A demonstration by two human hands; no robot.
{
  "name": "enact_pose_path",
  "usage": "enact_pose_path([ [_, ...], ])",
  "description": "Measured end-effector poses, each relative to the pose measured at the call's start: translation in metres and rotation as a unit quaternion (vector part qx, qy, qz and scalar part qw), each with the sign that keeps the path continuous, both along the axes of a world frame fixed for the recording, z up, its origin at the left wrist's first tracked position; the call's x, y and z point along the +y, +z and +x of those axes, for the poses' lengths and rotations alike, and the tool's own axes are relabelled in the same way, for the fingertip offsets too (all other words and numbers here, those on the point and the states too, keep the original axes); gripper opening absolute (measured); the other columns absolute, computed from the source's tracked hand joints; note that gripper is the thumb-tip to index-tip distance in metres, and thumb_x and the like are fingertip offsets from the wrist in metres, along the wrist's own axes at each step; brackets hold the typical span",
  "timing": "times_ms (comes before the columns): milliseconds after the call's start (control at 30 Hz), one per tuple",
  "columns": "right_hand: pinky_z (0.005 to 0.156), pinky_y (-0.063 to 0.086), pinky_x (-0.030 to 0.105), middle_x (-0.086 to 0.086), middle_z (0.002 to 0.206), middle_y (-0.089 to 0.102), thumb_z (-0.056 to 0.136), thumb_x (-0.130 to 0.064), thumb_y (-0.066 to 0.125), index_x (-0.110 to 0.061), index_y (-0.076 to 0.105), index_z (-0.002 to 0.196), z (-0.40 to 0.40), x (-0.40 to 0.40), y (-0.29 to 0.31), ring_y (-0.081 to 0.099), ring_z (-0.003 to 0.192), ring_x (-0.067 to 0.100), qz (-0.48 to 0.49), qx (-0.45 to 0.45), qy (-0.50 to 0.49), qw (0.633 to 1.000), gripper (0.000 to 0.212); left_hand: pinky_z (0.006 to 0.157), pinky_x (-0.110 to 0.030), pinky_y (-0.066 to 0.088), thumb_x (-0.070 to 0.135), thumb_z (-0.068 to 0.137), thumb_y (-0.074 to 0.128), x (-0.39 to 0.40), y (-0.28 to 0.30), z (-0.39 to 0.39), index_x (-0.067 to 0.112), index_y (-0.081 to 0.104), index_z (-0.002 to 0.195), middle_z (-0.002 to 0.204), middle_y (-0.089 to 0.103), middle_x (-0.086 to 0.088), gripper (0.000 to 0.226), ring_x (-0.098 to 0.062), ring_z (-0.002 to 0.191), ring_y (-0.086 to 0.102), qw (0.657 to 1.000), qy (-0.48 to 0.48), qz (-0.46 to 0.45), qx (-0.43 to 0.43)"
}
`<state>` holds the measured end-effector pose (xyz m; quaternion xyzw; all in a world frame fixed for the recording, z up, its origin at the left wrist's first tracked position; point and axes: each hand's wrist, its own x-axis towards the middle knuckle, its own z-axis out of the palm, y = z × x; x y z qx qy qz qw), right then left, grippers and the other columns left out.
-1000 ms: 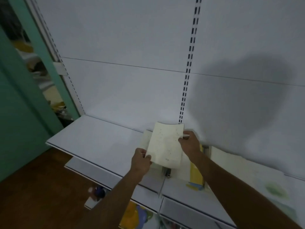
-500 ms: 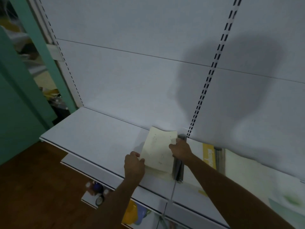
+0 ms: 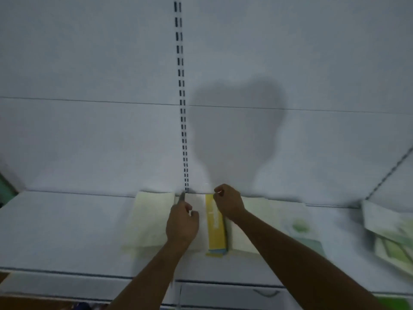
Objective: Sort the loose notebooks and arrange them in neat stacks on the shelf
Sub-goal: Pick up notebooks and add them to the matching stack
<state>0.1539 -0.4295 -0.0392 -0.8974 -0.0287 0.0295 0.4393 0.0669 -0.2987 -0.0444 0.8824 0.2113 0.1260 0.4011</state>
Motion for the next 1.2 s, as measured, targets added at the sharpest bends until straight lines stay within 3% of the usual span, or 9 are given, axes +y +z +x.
enact_pose_path([
  [167, 0.079, 0.049, 0.028, 0.002, 0.099, 0.069, 0.09, -0.031, 0.053, -0.019, 0.061, 0.111, 0.003, -0.134, 0.023, 0.064, 0.093, 0.02, -0.063, -0.024, -0.085, 0.994, 0.025, 0.081, -0.033, 0.048, 0.023, 0.085, 0.06, -0.115, 0.021, 0.027, 0.011, 0.056, 0.1, 0.1, 0.061, -0.006, 0.02, -0.026, 0.096, 0.059, 0.991, -0.133, -0.001, 0.011],
  [333, 0.091, 0.046, 0.032, -0.001, 0.113, 0.062, 0.09, -0.044, 0.05, -0.021, 0.056, 0.12, -0.012, -0.269, 0.032, 0.06, 0.105, 0.019, -0.144, -0.04, -0.156, 0.976, 0.038, 0.085, -0.032, 0.049, 0.037, 0.083, 0.062, -0.23, 0.031, 0.039, 0.018, 0.054, 0.109, 0.103, 0.061, 0.0, 0.033, -0.021, 0.098, 0.059, 0.972, -0.232, 0.015, 0.032],
  [667, 0.096, 0.044, 0.037, 0.008, 0.126, 0.056, 0.093, -0.043, 0.045, -0.014, 0.053, 0.126, -0.051, -0.487, 0.0, 0.052, 0.119, 0.027, -0.208, 0.048, -0.304, 0.928, 0.044, 0.092, -0.029, 0.046, 0.036, 0.088, 0.056, -0.412, 0.006, 0.037, 0.016, 0.053, 0.122, 0.119, 0.06, -0.005, 0.04, -0.021, 0.109, 0.058, 0.935, -0.342, 0.022, 0.087],
  [867, 0.092, 0.044, 0.041, 0.014, 0.124, 0.051, 0.089, -0.055, 0.047, -0.006, 0.051, 0.121, -0.062, -0.555, -0.03, 0.048, 0.119, 0.033, -0.237, 0.117, -0.355, 0.897, 0.059, 0.095, -0.034, 0.048, 0.032, 0.092, 0.052, -0.468, -0.017, 0.042, 0.01, 0.048, 0.131, 0.12, 0.063, -0.009, 0.045, -0.023, 0.109, 0.059, 0.932, -0.338, 0.006, 0.133],
  [1000, 0.091, 0.045, 0.041, 0.013, 0.125, 0.047, 0.084, -0.061, 0.055, -0.006, 0.048, 0.122, -0.062, -0.561, -0.042, 0.048, 0.118, 0.032, -0.235, 0.138, -0.344, 0.899, 0.067, 0.102, -0.03, 0.043, 0.032, 0.094, 0.049, -0.487, -0.024, 0.051, 0.008, 0.04, 0.139, 0.135, 0.053, -0.011, 0.052, -0.024, 0.121, 0.052, 0.935, -0.318, -0.022, 0.157],
  [1100, 0.091, 0.045, 0.041, 0.014, 0.126, 0.045, 0.082, -0.055, 0.061, -0.005, 0.047, 0.122, -0.061, -0.56, -0.045, 0.047, 0.118, 0.032, -0.212, 0.141, -0.347, 0.903, 0.066, 0.09, -0.024, 0.04, 0.03, 0.094, 0.05, -0.498, -0.028, 0.059, 0.009, 0.043, 0.135, 0.134, 0.052, -0.01, 0.046, -0.024, 0.119, 0.052, 0.932, -0.319, -0.056, 0.163],
  [1200, 0.092, 0.044, 0.042, 0.016, 0.13, 0.042, 0.083, -0.051, 0.064, -0.003, 0.046, 0.123, -0.061, -0.56, -0.045, 0.045, 0.12, 0.034, -0.177, 0.156, -0.35, 0.906, 0.065, 0.088, -0.026, 0.043, 0.027, 0.093, 0.05, -0.507, -0.029, 0.067, 0.01, 0.048, 0.131, 0.128, 0.057, -0.01, 0.042, -0.025, 0.111, 0.056, 0.935, -0.3, -0.09, 0.167],
])
